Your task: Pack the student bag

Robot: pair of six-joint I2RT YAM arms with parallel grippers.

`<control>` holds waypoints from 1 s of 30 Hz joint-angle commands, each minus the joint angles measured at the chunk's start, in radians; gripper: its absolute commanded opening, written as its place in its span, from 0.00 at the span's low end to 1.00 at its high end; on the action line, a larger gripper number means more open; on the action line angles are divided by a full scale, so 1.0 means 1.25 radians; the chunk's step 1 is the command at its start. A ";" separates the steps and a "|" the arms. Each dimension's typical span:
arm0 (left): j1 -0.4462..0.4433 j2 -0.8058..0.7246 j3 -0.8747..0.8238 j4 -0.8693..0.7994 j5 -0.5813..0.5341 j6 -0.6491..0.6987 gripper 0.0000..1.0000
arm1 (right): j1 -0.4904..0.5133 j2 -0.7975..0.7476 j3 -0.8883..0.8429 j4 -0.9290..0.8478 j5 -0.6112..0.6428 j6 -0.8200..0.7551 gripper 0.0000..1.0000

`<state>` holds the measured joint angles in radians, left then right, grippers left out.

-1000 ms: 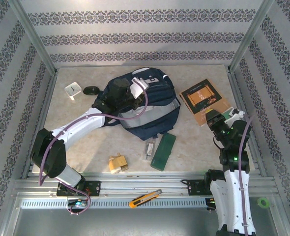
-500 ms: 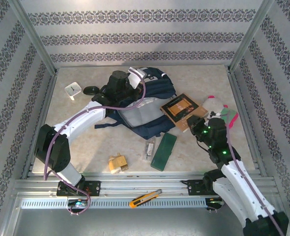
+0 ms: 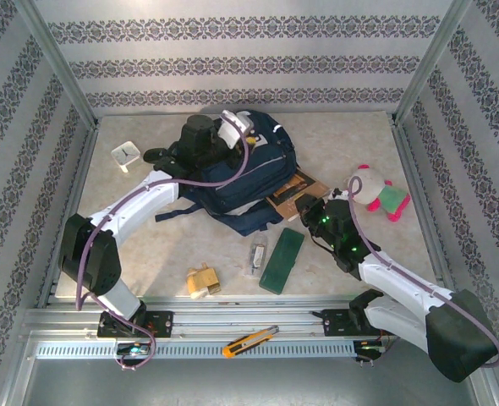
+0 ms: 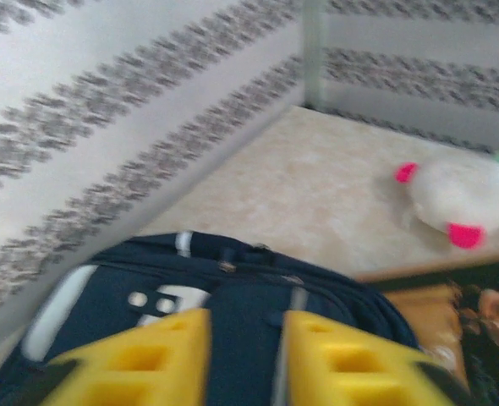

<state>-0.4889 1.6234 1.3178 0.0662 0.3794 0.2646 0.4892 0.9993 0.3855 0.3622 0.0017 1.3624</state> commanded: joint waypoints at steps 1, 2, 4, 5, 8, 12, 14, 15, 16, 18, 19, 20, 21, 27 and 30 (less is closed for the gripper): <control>0.000 0.008 -0.071 -0.045 0.170 0.142 0.57 | 0.010 -0.024 0.026 0.150 0.028 -0.011 0.00; -0.009 0.014 -0.081 -0.062 0.165 0.171 0.64 | 0.012 -0.018 0.028 0.152 0.026 -0.011 0.00; -0.031 0.030 -0.090 -0.102 0.129 0.245 0.73 | 0.016 -0.007 0.035 0.153 0.022 -0.014 0.00; -0.043 0.042 -0.096 -0.108 0.096 0.275 0.78 | 0.018 -0.002 0.039 0.157 0.021 -0.015 0.00; -0.064 0.065 -0.103 -0.104 0.041 0.308 0.85 | 0.021 0.006 0.044 0.162 0.019 -0.016 0.00; -0.077 0.089 -0.115 -0.071 0.018 0.304 0.92 | 0.022 0.008 0.053 0.158 0.018 -0.023 0.00; -0.082 0.119 -0.110 -0.076 0.001 0.309 0.96 | 0.024 0.006 0.058 0.156 0.019 -0.030 0.00; -0.082 0.123 -0.107 -0.080 -0.008 0.312 0.97 | 0.024 0.002 0.060 0.151 0.018 -0.034 0.00; -0.084 0.127 -0.110 -0.073 -0.028 0.313 0.97 | 0.025 0.001 0.061 0.151 0.018 -0.034 0.00; -0.086 0.140 -0.116 -0.054 -0.085 0.318 0.93 | 0.025 -0.002 0.061 0.149 0.021 -0.038 0.00; -0.087 0.146 -0.118 -0.054 -0.105 0.331 0.87 | 0.024 -0.005 0.063 0.148 0.023 -0.039 0.00; -0.086 0.150 -0.122 -0.049 -0.126 0.342 0.85 | 0.025 -0.006 0.065 0.147 0.024 -0.042 0.00; -0.087 0.154 -0.124 -0.048 -0.141 0.348 0.85 | 0.024 -0.007 0.066 0.145 0.024 -0.044 0.00; -0.086 0.114 -0.108 -0.027 -0.193 0.276 0.11 | 0.021 -0.026 0.062 0.098 0.039 -0.060 0.00; -0.085 0.067 -0.056 -0.054 -0.203 0.221 0.00 | 0.017 -0.067 0.039 0.034 0.068 -0.066 0.00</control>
<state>-0.5892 1.7889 1.1797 -0.0177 0.1612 0.6098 0.5068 0.9882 0.3977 0.3302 0.0299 1.3174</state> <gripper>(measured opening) 0.056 0.131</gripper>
